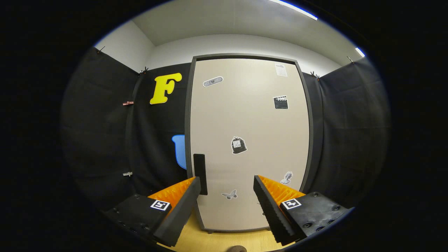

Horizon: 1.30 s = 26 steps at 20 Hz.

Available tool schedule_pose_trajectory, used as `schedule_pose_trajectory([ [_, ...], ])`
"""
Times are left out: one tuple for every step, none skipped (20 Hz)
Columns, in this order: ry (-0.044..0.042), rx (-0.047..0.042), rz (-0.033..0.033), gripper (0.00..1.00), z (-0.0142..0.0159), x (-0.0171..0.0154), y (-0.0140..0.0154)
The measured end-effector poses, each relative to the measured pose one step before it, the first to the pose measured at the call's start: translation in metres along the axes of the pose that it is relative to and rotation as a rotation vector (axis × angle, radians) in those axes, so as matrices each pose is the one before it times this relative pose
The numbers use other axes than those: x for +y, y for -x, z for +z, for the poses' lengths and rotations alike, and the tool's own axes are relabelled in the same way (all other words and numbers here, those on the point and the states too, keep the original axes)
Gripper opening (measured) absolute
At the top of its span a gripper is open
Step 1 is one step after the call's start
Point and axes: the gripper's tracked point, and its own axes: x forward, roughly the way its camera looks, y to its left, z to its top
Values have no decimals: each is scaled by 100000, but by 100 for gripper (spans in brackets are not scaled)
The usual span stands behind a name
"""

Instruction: Open the shoe cabinet door, grab the shoes and put them into the shoe cabinet, then close the shoe cabinet door.

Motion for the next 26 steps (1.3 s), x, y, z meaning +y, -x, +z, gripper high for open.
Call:
schedule_pose_trajectory([
  [-409,34,261,99,-104,251,-89],
  [-373,343,-7,99,-200,129,-176],
  [-332,467,52,99,-224,313,-249],
  [-221,429,303,99,-235,485,-294],
  [128,465,148,99,-246,431,-396],
  [190,735,137,99,-440,431,-465],
  [154,712,611,99,-425,594,-542],
  [143,715,510,99,-415,584,-626],
  [-39,612,534,99,-324,539,-535],
  [-155,533,242,99,-317,518,-651],
  [-109,120,287,99,-352,337,-664],
  [-133,-196,97,99,-225,415,-640],
  [-41,-344,-393,100,-192,287,-672],
  [98,-56,-609,100,-194,145,-591],
  [-46,297,-722,99,-285,155,-726],
  [-158,498,-316,100,-316,209,-767],
  [-130,526,-579,100,-272,137,-780],
  [-121,567,-835,99,-326,-57,-803],
  [-124,517,-735,100,-326,41,-764],
  [19,286,-749,99,-251,16,-762],
  [206,0,-1055,99,-163,-42,-705],
  [37,113,-1011,99,-143,-64,-670],
  [-199,509,-896,99,-143,-28,-614],
  [-50,478,-692,98,-376,6,-524],
  [196,598,-389,98,-271,48,-375],
  [609,503,-646,98,-277,-87,-308],
])
